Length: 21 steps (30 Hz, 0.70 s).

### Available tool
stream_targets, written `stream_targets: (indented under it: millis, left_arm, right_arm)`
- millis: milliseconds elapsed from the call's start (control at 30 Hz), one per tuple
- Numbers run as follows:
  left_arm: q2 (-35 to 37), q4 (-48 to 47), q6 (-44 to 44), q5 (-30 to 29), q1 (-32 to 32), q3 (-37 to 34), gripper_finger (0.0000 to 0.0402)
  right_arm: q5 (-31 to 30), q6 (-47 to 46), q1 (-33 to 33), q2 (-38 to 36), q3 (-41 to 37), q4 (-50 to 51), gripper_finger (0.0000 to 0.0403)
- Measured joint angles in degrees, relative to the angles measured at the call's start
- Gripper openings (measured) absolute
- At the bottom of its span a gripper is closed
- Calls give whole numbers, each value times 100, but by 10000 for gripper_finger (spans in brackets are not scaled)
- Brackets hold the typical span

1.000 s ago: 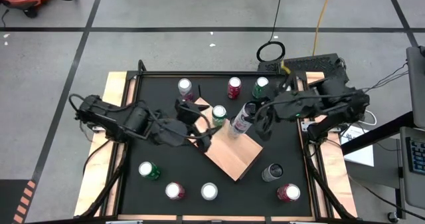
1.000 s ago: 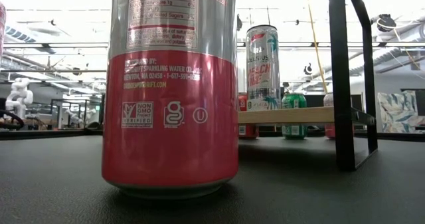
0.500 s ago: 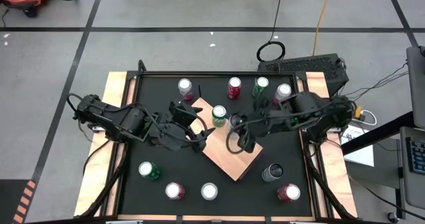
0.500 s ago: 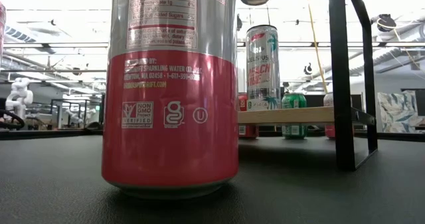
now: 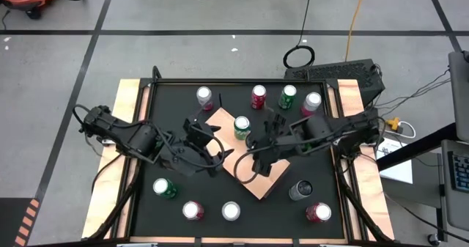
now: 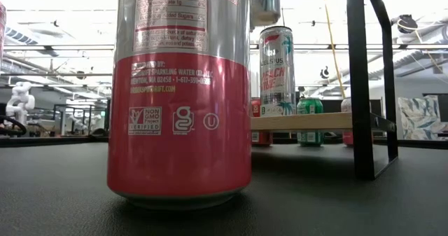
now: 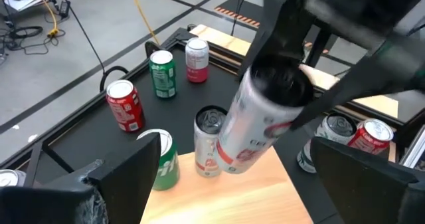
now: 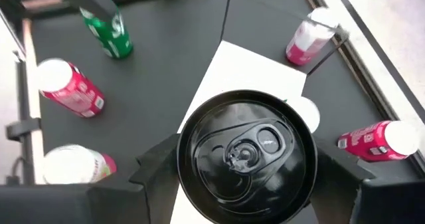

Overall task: Place canned beverage on shelf
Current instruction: Put the left white soda can aligned with the other white soda can

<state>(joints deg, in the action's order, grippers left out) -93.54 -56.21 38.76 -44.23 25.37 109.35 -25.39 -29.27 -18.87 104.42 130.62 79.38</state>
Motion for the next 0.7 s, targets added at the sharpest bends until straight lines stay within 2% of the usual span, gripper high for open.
stream_targets:
  millis: [700]
  left_arm:
    - [-2,-8,10,2,57,-1,388]
  right_arm:
    - [170,334,10,-15,-1810,-1440,238]
